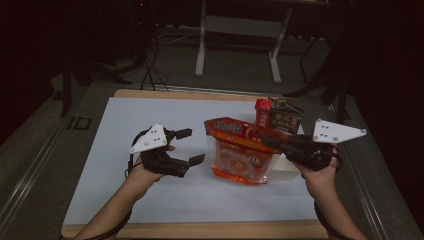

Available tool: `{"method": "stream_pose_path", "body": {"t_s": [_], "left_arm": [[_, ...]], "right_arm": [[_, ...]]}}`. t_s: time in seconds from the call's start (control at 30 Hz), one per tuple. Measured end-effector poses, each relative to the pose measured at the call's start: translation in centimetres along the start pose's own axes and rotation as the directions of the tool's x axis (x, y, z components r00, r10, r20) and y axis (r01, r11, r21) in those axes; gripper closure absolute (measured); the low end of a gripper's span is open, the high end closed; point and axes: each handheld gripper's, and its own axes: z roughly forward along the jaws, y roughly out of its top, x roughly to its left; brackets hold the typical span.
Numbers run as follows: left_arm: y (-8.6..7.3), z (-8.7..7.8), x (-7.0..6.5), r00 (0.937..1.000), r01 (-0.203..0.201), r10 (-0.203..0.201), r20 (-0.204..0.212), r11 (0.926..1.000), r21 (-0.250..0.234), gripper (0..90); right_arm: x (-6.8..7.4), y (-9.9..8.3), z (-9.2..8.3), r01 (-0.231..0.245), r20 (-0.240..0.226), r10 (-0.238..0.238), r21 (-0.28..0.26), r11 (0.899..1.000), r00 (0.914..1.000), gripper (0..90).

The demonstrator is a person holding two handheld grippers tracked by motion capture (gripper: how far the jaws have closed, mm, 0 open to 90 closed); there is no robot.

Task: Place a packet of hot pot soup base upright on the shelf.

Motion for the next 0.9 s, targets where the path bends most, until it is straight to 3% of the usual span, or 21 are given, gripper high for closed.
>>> {"method": "stream_pose_path", "body": {"t_s": [0.17, 0.2, 0.23, 0.47, 0.67, 0.9], "left_arm": [[-1.5, -0.3, 0.0, 0.9961, 0.037, -0.035, -0.080, 0.9992, 0.017, 4.1], [-1.5, -0.3, 0.0, 0.9961, 0.037, -0.035, -0.080, 0.9992, 0.017, 2.2], [-2.1, -0.5, -0.2, 0.9939, 0.031, -0.028, -0.106, 0.9992, 0.026, 2.2], [-4.6, -1.0, -0.8, 0.9950, 0.052, -0.047, -0.088, 0.9971, 0.055, 1.9], [-6.5, -1.5, -1.1, 0.9949, 0.062, -0.054, -0.086, 0.9938, 0.092, 2.0], [-7.9, -2.4, -0.9, 0.9903, 0.106, -0.099, -0.098, 0.9915, 0.074, 2.0]], "right_arm": [[-0.7, 1.3, -1.4, 0.002, 0.040, -0.001, -0.028, 1.000, 0.9992, 90.0], [-0.7, 1.3, -1.4, 0.002, 0.040, -0.001, -0.028, 1.000, 0.9992, 90.0], [-0.9, 1.5, -1.7, 0.005, 0.047, -0.004, -0.032, 0.999, 0.9989, 90.0], [-2.5, 2.7, -4.0, -0.004, 0.115, 0.012, -0.075, 0.997, 0.9932, 90.0], [-3.9, 3.0, -5.7, -0.003, 0.195, 0.019, -0.081, 0.997, 0.9807, 90.0], [-5.6, 2.2, -7.1, -0.024, 0.244, 0.040, -0.066, 0.997, 0.9691, 90.0]]}}
